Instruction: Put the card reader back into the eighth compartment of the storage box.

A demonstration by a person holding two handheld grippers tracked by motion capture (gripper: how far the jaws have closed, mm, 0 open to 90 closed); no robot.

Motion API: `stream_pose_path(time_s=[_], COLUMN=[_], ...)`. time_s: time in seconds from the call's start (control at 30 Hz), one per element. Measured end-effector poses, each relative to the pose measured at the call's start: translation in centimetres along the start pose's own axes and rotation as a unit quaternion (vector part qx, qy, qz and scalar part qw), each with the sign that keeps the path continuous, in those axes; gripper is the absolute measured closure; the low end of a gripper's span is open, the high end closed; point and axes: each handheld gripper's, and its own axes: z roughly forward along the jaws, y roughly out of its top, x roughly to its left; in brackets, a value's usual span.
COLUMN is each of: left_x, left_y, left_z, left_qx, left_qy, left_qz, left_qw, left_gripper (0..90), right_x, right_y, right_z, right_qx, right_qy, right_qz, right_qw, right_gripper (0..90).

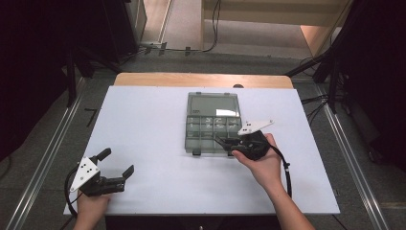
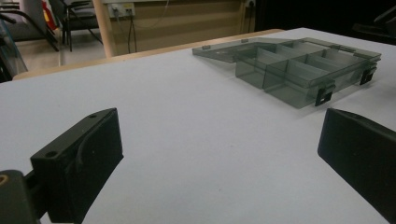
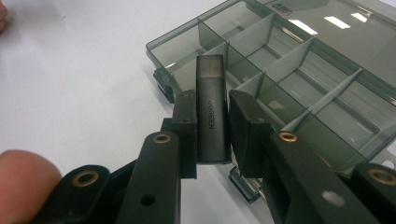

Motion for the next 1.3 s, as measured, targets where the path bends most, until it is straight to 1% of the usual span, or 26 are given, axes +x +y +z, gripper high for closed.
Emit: stream_pose_path(time_s=[0.43,0.53,0.8,0.83,0.9,1.03,1.1,1.17,1.3], left_x=[0.0,0.0,0.0,0.0,0.0,0.0,0.0,0.0,0.0], left_y=[0.0,0.0,0.0,0.0,0.0,0.0,0.0,0.0,0.0], left_z=[0.0,0.0,0.0,0.0,0.0,0.0,0.0,0.0,0.0], left_qx=[0.0,-0.001,-0.001,-0.001,-0.002,-0.001,-0.001,-0.001,-0.001], left_qy=[0.0,0.001,0.001,0.001,0.0,0.0,0.0,0.001,0.0], left_qz=[-0.001,-0.002,-0.002,-0.002,-0.003,-0.002,-0.002,-0.003,-0.002], left_qw=[1.0,1.0,1.0,1.0,1.0,1.0,1.0,1.0,1.0], left_gripper=[0.1,0.1,0.1,0.1,0.1,0.1,0.1,0.2,0.1], right_x=[-1.3,-1.7,-2.5,-2.7,-2.8,-3.3,-3.4,-3.7,-4.0], right_y=[-0.3,-0.5,-0.8,-0.9,-0.9,-1.3,-1.3,-1.6,-1.9], right_z=[0.0,0.0,-0.1,-0.2,-0.2,-0.2,-0.2,-0.2,-0.1], right_qx=[-0.002,-0.002,-0.005,-0.006,-0.007,-0.007,-0.008,-0.008,-0.008], right_qy=[-0.014,-0.019,-0.028,-0.031,-0.032,-0.037,-0.038,-0.039,-0.041], right_qz=[0.015,0.025,0.036,0.042,0.042,0.051,0.052,0.06,0.065], right_qw=[0.9998,0.9995,0.9989,0.9986,0.9986,0.998,0.9979,0.9974,0.997], right_gripper=[71.4,71.4,71.4,71.4,71.4,71.3,71.4,71.4,71.4])
